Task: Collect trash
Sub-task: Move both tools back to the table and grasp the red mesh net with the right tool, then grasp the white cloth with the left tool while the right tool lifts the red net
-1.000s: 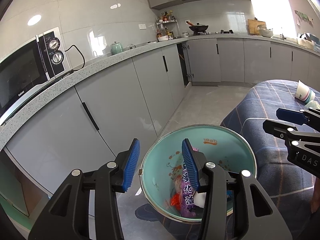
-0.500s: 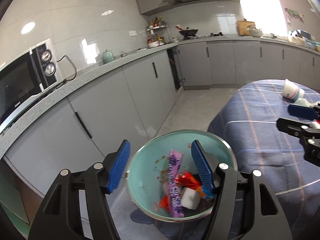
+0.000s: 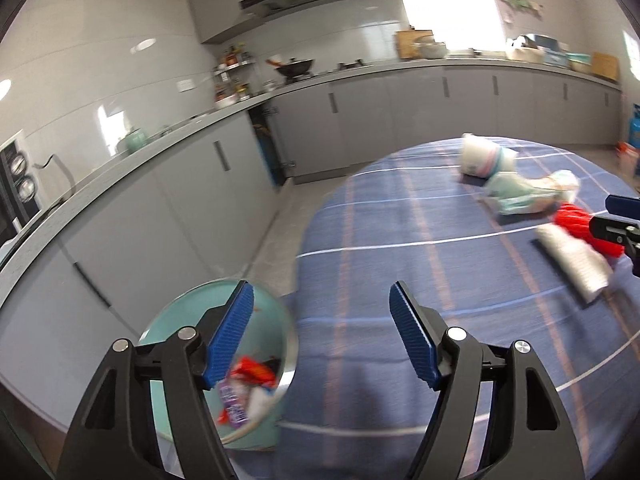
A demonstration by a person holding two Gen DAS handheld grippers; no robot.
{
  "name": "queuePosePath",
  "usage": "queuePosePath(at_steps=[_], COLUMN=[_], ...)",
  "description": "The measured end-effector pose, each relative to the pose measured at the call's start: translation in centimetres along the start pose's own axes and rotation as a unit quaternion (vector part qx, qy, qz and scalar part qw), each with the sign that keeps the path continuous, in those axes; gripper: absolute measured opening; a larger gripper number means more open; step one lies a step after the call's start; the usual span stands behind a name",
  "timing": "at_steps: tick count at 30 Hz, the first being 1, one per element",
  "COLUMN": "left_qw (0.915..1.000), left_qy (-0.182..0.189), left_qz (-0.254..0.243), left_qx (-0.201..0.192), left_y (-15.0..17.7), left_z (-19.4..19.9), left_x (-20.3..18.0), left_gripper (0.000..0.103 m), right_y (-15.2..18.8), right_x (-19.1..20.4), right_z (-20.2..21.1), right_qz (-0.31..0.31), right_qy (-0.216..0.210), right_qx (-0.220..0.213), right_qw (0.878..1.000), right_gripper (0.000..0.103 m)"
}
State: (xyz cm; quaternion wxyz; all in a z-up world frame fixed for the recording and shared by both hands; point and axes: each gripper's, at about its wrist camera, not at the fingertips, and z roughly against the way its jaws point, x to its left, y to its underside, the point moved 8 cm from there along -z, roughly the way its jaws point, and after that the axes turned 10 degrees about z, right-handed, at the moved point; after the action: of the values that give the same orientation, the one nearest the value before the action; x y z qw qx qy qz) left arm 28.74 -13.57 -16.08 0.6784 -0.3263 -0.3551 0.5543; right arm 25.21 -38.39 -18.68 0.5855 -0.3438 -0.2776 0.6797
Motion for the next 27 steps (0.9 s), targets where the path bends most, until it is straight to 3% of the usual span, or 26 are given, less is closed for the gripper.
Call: queuePosePath(at_steps=[4, 12, 14, 15, 20, 27], left_qw=[0.9996, 0.9984, 0.9985, 0.9985, 0.9979, 0.9941], left_qy=[0.022, 0.031, 0.031, 0.03, 0.043, 0.077], left_qz=[-0.019, -0.047, -0.046, -0.046, -0.05, -0.077], left_qx=[0.001, -0.005, -0.003, -0.002, 0.001, 0.005], left_y=[-0.4, -0.6, -0.7, -0.7, -0.8, -0.3], left_z=[-0.3, 0.1, -0.1, -0.2, -0.2, 0.5], left_x=[-3.8, -7.7, -8.0, -8.0, -9.7, -14.4], left_gripper=[0.071, 0.078, 0.078, 0.078, 0.078, 0.078], right_y=[2.4, 3.6, 4.1, 4.2, 4.2, 5.3], right_x=[-3.8, -4.4, -4.3, -4.2, -3.6, -6.2], right_z=[-0.9, -2.9, -3.4, -3.4, -0.7, 4.8], right_qz=[-0.03, -0.047, -0.053, -0.054, -0.058, -0.065], right_qy=[0.01, -0.031, -0.046, -0.052, -0.068, 0.016], right_qx=[0.037, 0.086, 0.1, 0.102, 0.067, 0.015], right_qw=[0.999, 0.995, 0.993, 0.992, 0.994, 0.998], right_gripper=[0.051, 0.05, 0.038, 0.027, 0.022, 0.022])
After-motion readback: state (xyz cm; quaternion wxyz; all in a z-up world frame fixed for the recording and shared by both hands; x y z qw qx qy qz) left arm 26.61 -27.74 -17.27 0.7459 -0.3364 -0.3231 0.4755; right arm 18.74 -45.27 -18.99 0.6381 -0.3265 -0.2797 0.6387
